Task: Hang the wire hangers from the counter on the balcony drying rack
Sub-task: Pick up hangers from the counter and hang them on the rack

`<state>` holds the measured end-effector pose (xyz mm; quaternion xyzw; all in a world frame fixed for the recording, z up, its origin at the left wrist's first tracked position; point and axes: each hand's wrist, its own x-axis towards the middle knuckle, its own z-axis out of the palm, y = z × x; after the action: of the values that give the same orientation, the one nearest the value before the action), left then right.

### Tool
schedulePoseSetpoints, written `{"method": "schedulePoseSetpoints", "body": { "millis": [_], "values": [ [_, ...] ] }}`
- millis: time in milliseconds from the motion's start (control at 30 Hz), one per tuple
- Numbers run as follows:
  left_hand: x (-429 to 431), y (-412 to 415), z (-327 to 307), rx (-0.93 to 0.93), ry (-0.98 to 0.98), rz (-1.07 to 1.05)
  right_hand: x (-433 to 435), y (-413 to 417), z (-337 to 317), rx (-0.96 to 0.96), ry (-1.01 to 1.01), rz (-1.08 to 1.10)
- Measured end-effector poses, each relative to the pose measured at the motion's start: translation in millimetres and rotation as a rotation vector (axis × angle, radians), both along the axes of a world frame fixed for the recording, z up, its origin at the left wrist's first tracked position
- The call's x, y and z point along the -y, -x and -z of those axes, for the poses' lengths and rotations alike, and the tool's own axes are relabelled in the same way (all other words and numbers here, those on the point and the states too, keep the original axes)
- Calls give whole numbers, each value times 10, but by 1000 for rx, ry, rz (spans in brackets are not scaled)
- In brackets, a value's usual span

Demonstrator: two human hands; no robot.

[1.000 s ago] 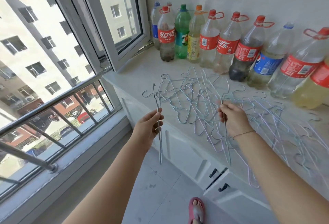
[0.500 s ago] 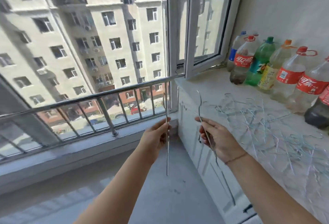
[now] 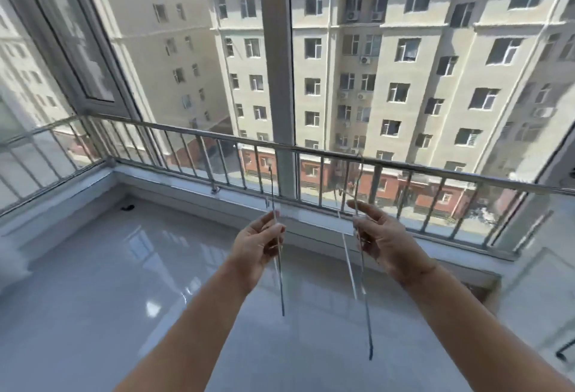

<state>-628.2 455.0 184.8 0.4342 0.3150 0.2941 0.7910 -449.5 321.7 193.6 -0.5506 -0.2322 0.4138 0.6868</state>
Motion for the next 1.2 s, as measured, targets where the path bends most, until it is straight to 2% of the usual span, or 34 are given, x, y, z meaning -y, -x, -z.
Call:
{"method": "schedulePoseSetpoints", "body": {
  "millis": [333,567,967,1200],
  "values": [
    [-1859,2364,-378,-10,-95,-291,-2544,1863,-206,14,-61,-323],
    [-3219,3592,-631,-49,-179,-483,-4111,2988,-442,-13,-130,-452],
    [-5728,4619,-863,-67,-229,-644,-6957,4162,-719,29,-196,-664],
    [-7176,5082,-1206,-72,-235,-721,-8595,4680,-1090,-24,-230,-730]
  ]
}}
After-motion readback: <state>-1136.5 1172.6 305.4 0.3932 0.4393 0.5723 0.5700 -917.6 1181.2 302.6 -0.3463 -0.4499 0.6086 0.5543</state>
